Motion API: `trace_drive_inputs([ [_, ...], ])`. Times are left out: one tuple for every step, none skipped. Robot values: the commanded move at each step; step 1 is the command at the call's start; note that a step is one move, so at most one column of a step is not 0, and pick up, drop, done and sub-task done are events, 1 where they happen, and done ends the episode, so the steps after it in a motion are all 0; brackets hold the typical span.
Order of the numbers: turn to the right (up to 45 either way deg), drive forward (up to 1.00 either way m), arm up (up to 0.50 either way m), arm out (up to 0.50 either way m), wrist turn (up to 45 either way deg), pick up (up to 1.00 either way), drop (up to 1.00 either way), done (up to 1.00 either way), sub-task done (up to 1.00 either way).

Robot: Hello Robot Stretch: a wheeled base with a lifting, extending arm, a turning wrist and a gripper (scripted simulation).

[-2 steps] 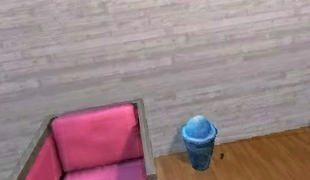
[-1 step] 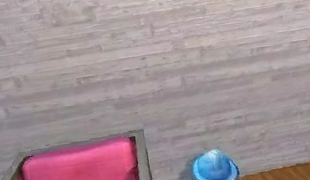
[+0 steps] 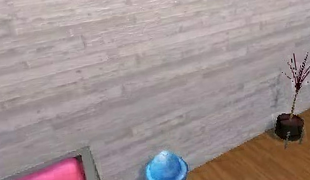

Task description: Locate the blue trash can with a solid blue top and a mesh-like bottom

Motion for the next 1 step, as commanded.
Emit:
trace_drive_inputs([
  [0.0, 0.00, 0.00, 0.00, 0.0, 0.00, 0.00, 1.00, 0.00],
])
